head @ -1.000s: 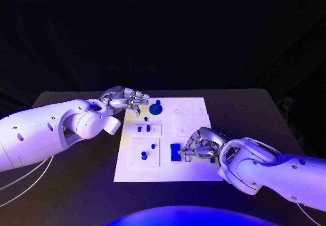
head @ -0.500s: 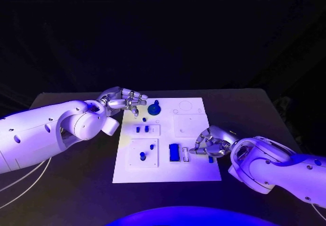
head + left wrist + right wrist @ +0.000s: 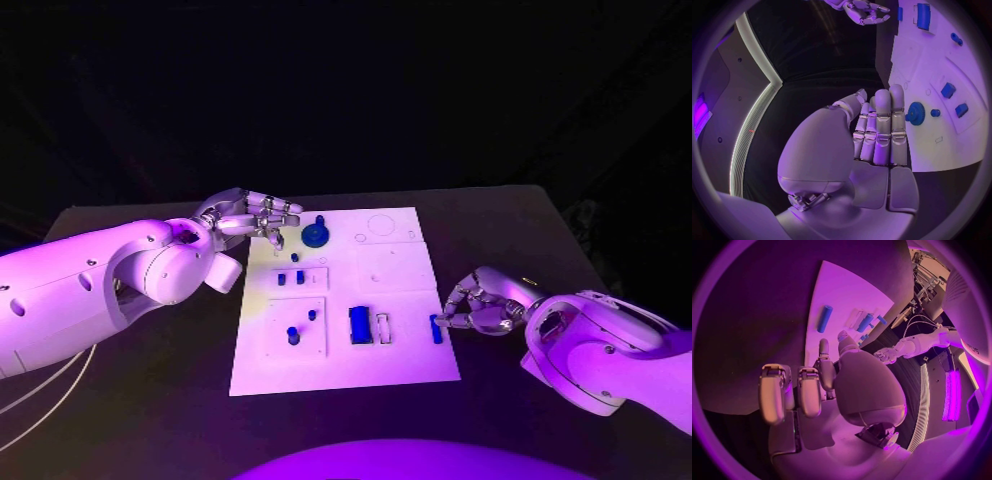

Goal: Assemble the parts on the task board

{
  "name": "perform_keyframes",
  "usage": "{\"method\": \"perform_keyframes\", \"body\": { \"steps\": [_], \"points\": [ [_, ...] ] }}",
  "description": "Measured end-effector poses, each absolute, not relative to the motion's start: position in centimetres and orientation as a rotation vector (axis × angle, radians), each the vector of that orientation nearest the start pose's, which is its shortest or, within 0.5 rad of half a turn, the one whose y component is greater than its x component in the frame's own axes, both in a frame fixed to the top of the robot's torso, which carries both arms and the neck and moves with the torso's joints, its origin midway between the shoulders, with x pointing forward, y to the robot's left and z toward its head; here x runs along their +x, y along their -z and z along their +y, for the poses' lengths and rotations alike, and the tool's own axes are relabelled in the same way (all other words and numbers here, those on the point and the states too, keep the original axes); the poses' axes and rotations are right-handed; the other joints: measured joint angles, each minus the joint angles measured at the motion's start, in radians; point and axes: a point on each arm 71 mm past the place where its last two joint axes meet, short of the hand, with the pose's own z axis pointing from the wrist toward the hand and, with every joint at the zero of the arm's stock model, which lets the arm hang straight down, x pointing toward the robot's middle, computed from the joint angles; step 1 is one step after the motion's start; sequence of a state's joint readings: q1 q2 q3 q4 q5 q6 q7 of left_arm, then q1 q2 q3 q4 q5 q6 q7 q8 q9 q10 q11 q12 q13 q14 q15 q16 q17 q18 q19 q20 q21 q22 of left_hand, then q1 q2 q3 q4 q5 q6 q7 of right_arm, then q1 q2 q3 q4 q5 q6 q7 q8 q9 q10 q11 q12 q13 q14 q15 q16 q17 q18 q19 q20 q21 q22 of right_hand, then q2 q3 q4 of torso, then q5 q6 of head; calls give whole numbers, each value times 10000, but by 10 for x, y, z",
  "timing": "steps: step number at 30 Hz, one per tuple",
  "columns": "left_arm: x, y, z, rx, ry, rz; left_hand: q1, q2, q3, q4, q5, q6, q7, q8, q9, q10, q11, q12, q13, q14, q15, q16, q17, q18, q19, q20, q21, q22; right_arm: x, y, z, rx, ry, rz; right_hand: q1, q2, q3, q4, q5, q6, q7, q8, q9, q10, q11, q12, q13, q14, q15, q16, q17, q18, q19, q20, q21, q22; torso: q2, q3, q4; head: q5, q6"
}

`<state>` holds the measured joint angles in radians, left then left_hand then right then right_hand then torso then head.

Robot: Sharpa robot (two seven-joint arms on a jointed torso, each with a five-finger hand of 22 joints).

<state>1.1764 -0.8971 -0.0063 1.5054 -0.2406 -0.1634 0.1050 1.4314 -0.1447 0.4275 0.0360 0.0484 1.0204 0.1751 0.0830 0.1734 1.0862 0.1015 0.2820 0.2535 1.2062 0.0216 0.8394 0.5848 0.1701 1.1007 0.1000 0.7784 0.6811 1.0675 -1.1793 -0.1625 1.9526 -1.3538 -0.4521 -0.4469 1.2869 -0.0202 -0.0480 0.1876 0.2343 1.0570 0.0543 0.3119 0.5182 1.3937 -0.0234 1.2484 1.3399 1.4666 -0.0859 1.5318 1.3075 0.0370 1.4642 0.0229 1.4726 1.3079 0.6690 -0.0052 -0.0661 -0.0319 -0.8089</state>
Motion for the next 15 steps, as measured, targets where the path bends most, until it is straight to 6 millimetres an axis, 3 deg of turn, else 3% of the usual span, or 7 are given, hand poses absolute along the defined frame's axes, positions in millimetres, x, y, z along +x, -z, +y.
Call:
{"method": "perform_keyframes", "body": {
  "steps": [15],
  "points": [
    [486,195,230,-9973,13708,17716,0,0,-12,12,0,0,0,0,-3,0,0,0,-2,0,0,0,1,0,0,0,0,-1,354,256,-249,2069,-4241,19402,-420,-276,13,320,-1,133,9,-38,-10,52,-53,38,-480,0,0,0,-1,1,0,0,0,-2,6,-12,23,-37,-2]
  ]
}}
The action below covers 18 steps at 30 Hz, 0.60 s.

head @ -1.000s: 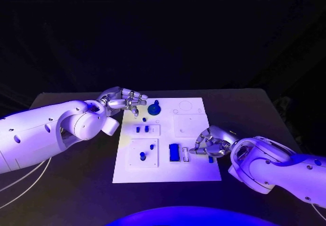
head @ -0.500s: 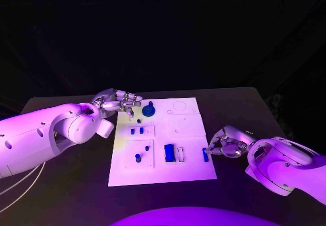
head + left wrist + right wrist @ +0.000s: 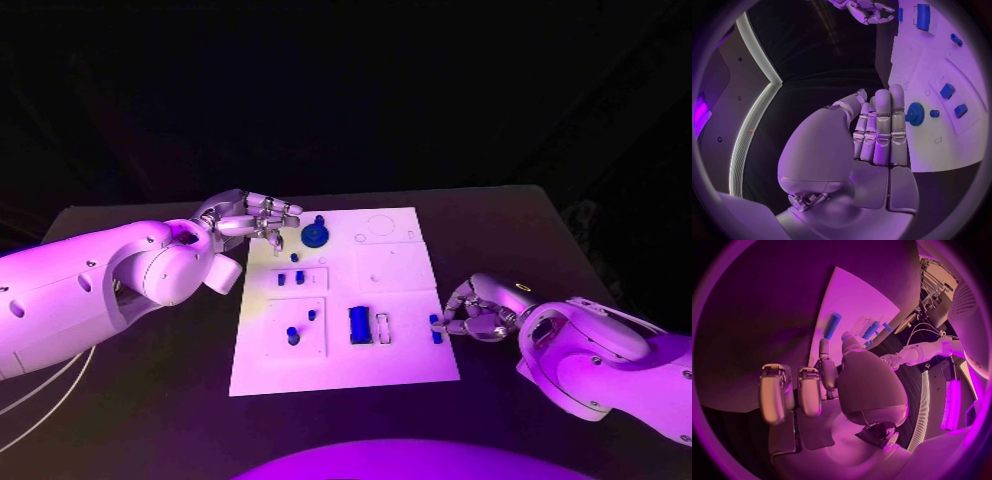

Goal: Assemble the parts on the task board

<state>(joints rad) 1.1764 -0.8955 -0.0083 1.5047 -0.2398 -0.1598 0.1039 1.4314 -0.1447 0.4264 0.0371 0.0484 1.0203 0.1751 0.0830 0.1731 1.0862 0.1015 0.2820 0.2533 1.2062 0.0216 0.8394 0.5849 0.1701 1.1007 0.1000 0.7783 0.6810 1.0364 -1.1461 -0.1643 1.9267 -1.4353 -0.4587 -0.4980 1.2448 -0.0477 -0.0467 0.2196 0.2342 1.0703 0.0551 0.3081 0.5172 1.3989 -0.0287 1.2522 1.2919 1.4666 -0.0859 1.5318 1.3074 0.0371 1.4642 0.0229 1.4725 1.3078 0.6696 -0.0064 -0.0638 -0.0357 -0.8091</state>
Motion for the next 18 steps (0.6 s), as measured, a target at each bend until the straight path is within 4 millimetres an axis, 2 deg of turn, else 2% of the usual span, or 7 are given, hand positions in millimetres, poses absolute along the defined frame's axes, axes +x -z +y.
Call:
{"method": "perform_keyframes", "body": {
  "steps": [15,18],
  "points": [
    [485,195,232,-9988,13694,17713,0,0,-16,16,0,0,0,0,-5,0,0,0,7,0,0,0,1,0,0,0,-39,-8,357,271,-241,1855,-4017,19592,5,-5,77,-16,36,42,-42,-25,46,0,1,0,11,0,0,0,-1,0,0,0,0,-2,2,1,-16,63,-62],
    [485,195,232,-9989,13693,17713,0,0,-16,16,0,0,0,0,-5,0,0,0,7,0,0,0,1,-1,0,0,-39,-8,358,272,-238,1779,-4046,19591,123,-106,169,-88,39,58,-57,-24,55,0,0,0,13,0,0,0,-1,0,0,0,0,-2,1,2,-17,64,-77]
  ]
}}
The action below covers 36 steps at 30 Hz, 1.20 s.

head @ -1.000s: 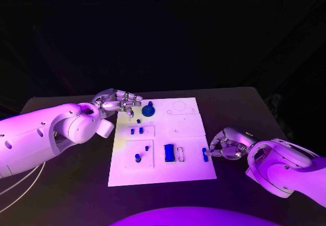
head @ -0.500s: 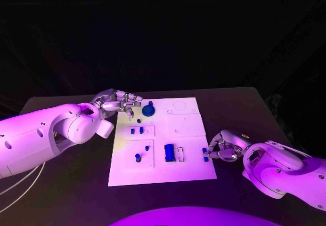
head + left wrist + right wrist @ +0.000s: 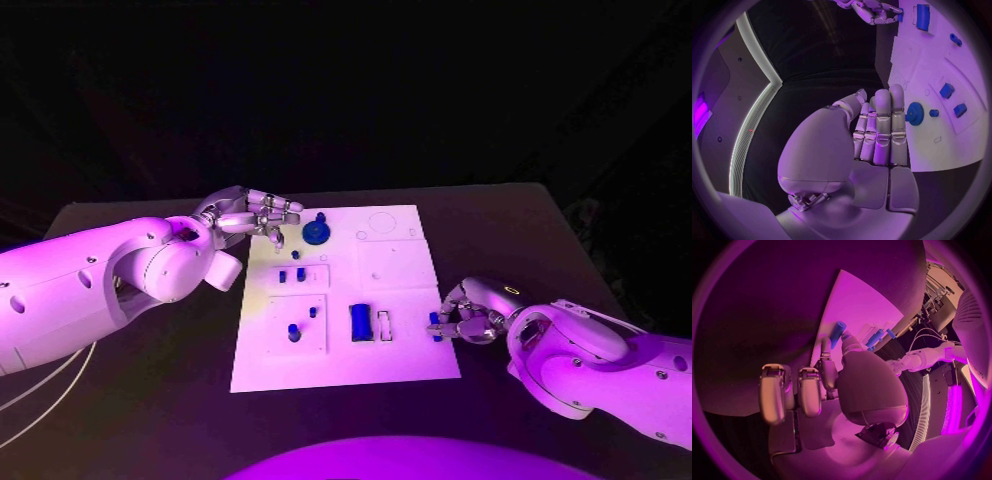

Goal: Assemble the parts on the task board

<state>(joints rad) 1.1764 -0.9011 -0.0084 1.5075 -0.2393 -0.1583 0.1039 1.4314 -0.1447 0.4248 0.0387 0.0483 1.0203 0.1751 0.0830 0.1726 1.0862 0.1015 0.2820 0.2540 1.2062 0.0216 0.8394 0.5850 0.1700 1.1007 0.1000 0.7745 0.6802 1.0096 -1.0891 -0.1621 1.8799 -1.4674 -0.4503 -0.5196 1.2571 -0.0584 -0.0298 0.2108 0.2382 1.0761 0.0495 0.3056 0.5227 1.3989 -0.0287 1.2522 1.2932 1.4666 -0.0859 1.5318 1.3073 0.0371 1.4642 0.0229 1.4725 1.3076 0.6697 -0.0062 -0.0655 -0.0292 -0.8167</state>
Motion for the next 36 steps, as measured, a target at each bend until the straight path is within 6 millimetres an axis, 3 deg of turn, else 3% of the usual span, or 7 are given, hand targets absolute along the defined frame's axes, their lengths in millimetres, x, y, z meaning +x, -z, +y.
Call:
{"method": "perform_keyframes", "body": {
  "steps": [12,18,25,28,32,36],
  "points": [
    [485,195,233,-9988,13700,17720,0,0,0,0,0,0,0,0,1,0,0,0,-1,0,0,0,1,1,0,0,0,1,362,272,-224,995,-4147,19418,1101,-215,910,-784,-71,32,7,-196,23,-37,38,-89,59,0,0,0,8,1,0,0,0,-1,-4,4,0,23,-18],
    [485,195,233,-9988,13703,17722,0,0,0,0,0,0,0,0,1,0,0,0,-2,0,0,0,1,1,0,0,0,1,362,270,-217,421,-4098,19264,1321,-356,1604,-1043,-192,102,4,-397,24,-59,19,-175,56,0,1,0,7,0,0,0,0,-1,-4,4,0,35,-41],
    [485,195,233,-9992,13699,17720,0,0,0,0,0,0,0,0,1,0,0,0,-3,0,0,0,1,1,0,0,0,1,362,270,-213,88,-4010,19155,1404,-449,2069,-579,945,139,15,-491,19,-109,37,-288,-98,0,1,0,6,1,0,0,-1,-2,-5,1,2,56,-45],
    [484,195,234,-9993,13697,17719,0,0,0,0,0,0,0,0,2,0,0,0,-3,0,0,0,2,0,0,0,0,2,361,270,-213,102,-3974,19131,1096,-670,2412,-402,1663,162,16,-512,7,-109,37,-250,-52,0,1,0,6,1,0,0,-1,-2,-6,-2,1,65,-45],
    [484,195,234,-9993,13698,17720,0,0,0,0,0,0,0,0,2,0,0,0,-3,0,0,0,2,0,0,0,0,2,359,269,-213,326,-3999,19130,708,-901,3193,-804,2055,174,2,-459,-54,-50,-22,-125,108,0,1,60,5,1,0,0,84,-2,-9,-3,0,82,-45],
    [484,195,234,-9995,13695,17719,0,0,0,0,0,0,0,0,2,0,0,0,-4,0,0,0,2,0,0,0,0,2,358,269,-212,705,-4090,19193,622,-933,3344,-795,2238,174,2,-382,57,1,0,-77,151,0,0,60,5,0,0,0,84,-3,-10,-2,0,84,-39]
  ]
}}
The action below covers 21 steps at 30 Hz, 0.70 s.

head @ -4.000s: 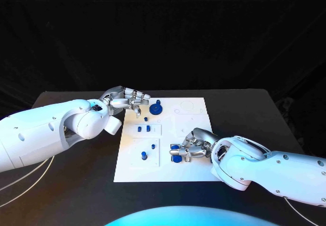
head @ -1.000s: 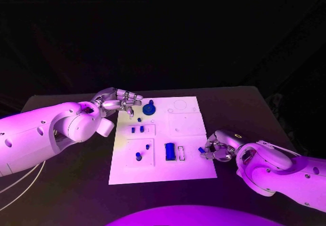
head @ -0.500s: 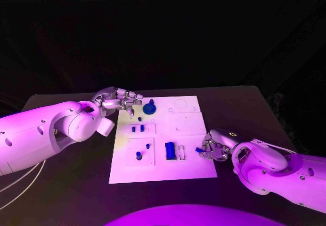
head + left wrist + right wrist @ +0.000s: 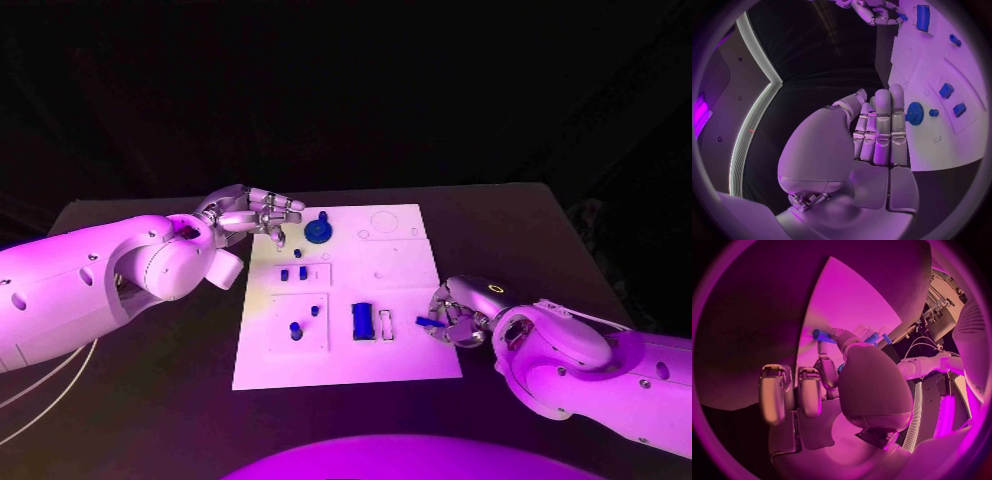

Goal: Assemble the parts on the task board

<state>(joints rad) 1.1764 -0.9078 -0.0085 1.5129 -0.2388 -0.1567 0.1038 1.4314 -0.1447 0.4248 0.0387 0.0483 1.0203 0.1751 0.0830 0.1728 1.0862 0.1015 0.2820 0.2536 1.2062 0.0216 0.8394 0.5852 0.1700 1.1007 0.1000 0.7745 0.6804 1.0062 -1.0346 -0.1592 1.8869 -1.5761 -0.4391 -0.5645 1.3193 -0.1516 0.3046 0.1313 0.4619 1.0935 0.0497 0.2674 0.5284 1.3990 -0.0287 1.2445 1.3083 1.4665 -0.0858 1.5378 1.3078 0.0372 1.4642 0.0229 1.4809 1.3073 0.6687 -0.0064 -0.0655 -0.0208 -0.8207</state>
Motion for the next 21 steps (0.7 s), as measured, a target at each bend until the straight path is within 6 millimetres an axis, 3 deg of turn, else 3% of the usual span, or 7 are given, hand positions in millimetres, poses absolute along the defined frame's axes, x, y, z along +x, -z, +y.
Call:
{"method": "perform_keyframes", "body": {
  "steps": [21],
  "points": [
    [483,194,233,-9977,13735,17738,0,0,0,0,0,0,0,0,1,-36,-36,0,7,0,0,0,-8,1,0,0,0,-10,356,256,-182,2929,-5746,19149,-569,-85,533,-131,85,0,0,70,272,71,0,40,-1,0,0,-1,-2,1,37,-37,0,7,12,8,1,32,-18]
  ]
}}
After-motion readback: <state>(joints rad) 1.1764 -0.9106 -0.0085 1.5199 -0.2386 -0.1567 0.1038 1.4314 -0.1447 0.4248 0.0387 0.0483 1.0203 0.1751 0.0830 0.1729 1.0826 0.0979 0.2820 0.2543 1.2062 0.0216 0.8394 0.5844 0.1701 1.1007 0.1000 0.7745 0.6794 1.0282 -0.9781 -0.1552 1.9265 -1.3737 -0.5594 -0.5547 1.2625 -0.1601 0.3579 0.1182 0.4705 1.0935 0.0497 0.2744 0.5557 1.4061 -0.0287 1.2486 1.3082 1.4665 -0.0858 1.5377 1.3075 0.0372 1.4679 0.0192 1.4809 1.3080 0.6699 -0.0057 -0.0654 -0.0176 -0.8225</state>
